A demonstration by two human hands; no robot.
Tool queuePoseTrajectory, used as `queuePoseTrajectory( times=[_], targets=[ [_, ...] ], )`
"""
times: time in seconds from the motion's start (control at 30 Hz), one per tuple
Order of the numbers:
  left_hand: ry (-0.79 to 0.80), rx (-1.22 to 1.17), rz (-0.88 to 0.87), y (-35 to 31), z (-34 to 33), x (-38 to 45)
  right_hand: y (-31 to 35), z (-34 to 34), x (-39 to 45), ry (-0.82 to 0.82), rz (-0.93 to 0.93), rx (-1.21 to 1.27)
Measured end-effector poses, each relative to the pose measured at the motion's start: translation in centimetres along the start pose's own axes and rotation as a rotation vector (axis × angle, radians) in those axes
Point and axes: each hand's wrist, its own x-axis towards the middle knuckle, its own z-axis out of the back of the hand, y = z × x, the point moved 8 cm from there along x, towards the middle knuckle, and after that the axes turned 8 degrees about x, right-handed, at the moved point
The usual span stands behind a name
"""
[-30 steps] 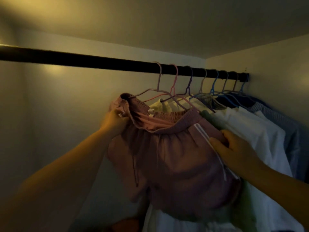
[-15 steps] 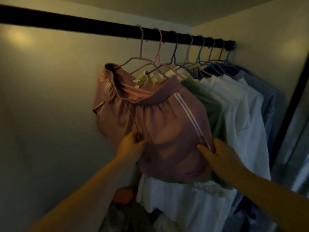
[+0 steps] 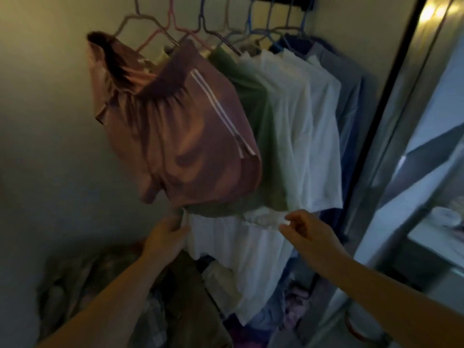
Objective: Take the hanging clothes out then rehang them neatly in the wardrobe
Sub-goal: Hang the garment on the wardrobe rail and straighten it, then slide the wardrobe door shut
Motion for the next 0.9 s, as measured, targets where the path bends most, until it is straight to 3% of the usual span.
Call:
queuePoseTrajectory(
  times=[0.2, 0.37, 0.6, 0.9],
  targets=[
    [0.049, 0.029, 0.257, 2.8, -11.4, -9.3, -9.5, 8.4, -4.1, 0.022, -0.108, -0.116],
    [0.114, 0.057, 0.297, -0.5, -21.1, -14.3, -15.0, 17.3, -4.1, -0.032, -0.15, -0.129],
    [0.079, 0.042, 0.001, -14.4, -27.3, -11.2, -17.7, 25.6, 0.9, -0.144, -0.093, -0.158],
    [0.042, -0.076, -0.337, -28.8, -32.4, -3.5, -17.5, 28.4, 10.3, -0.197, 0.137, -0.309]
  ],
)
